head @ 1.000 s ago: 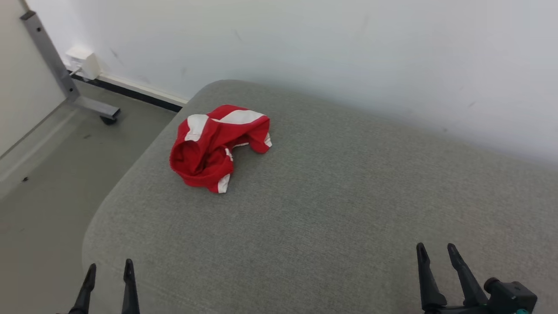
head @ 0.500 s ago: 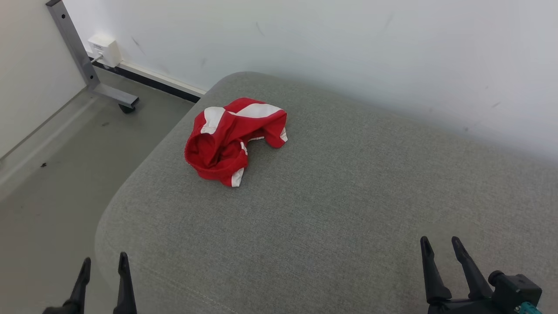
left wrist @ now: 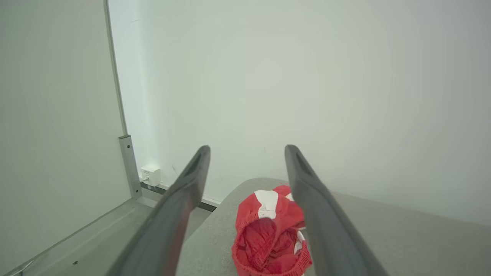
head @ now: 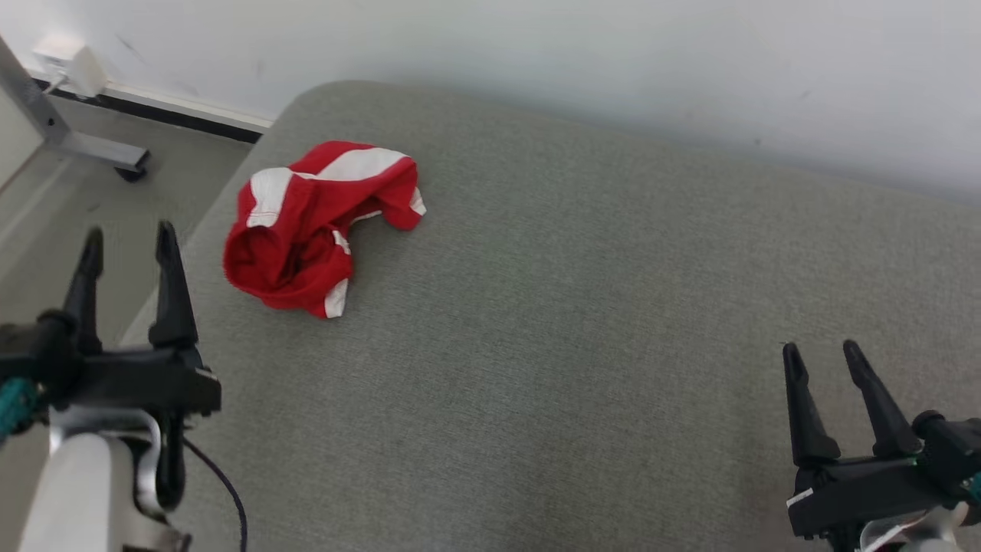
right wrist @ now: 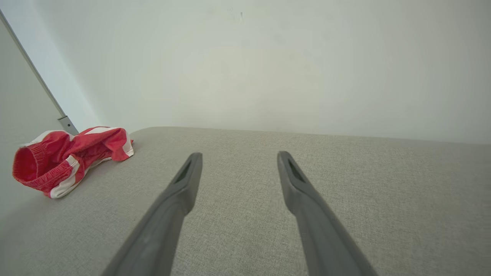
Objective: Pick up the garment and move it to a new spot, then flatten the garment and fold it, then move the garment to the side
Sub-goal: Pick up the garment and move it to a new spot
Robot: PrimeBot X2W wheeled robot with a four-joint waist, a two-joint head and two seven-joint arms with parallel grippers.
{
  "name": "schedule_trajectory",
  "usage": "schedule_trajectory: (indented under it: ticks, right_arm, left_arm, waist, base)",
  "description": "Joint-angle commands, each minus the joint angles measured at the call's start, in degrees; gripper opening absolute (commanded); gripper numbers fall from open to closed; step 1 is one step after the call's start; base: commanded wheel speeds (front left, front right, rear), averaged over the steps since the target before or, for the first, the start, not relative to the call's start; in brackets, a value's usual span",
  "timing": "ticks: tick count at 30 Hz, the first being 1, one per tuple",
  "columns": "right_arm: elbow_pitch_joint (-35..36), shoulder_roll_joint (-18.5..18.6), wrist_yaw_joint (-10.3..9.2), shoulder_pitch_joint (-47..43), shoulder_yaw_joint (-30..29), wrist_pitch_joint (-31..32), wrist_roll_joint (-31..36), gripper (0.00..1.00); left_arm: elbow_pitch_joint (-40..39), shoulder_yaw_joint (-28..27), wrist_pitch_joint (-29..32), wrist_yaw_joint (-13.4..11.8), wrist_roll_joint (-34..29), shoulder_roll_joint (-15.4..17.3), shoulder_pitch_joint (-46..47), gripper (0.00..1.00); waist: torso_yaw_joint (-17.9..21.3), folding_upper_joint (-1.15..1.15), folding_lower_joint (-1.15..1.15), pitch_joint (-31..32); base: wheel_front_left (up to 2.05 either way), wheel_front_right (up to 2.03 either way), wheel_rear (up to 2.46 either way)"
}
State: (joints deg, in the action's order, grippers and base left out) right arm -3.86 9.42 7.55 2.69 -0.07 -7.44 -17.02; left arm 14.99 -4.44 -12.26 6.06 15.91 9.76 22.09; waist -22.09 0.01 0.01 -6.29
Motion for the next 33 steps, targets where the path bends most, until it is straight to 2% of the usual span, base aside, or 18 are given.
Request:
schedule_trajectory:
  ticks: [1, 8, 14, 22, 27, 33]
  right_arm:
    - [0.47, 0.60, -0.17, 0.86, -0.23, 0.23, 0.39, 1.00]
    - [2.57, 1.56, -0.16, 3.43, -1.44, 0.34, 0.29, 1.00]
    - [3.56, 1.86, -0.16, 5.59, -2.73, -0.20, 0.15, 1.00]
    - [3.26, 2.46, -0.16, 7.85, -2.62, -0.65, 0.08, 1.00]
    - [2.78, 2.44, -0.16, 8.35, -2.67, -0.57, 0.28, 1.00]
    - [2.58, 2.04, -0.16, 8.21, -2.78, -0.28, 0.60, 1.00]
  left_arm:
    - [0.30, -0.31, 0.16, 0.12, 0.21, 0.55, 2.04, 1.00]
    - [4.90, -1.46, 2.82, -0.06, 1.14, 4.48, 14.38, 1.00]
    - [11.23, -0.70, 6.65, -0.40, -0.09, 8.36, 24.12, 1.00]
    - [23.34, 0.64, 12.18, 0.15, -0.44, 12.30, 30.35, 1.00]
    - [31.33, 1.84, 19.14, 0.23, -0.77, 14.60, 31.61, 1.00]
    - [39.65, 3.26, 28.11, 0.35, -0.24, 15.89, 31.43, 1.00]
  waist:
    - [6.32, -0.01, -0.01, -6.22]
    - [13.17, -0.01, -0.01, -12.89]
    - [17.55, -0.01, -0.01, -18.33]
    - [19.77, -0.01, -0.01, -20.82]
    - [20.31, -0.01, -0.01, -20.30]
    - [20.41, -0.01, -0.01, -19.15]
  base:
    - [0.00, 0.00, 0.00]
    - [0.00, 0.00, 0.00]
    - [0.00, 0.00, 0.00]
    - [0.00, 0.00, 0.00]
    - [0.00, 0.00, 0.00]
    - [0.00, 0.00, 0.00]
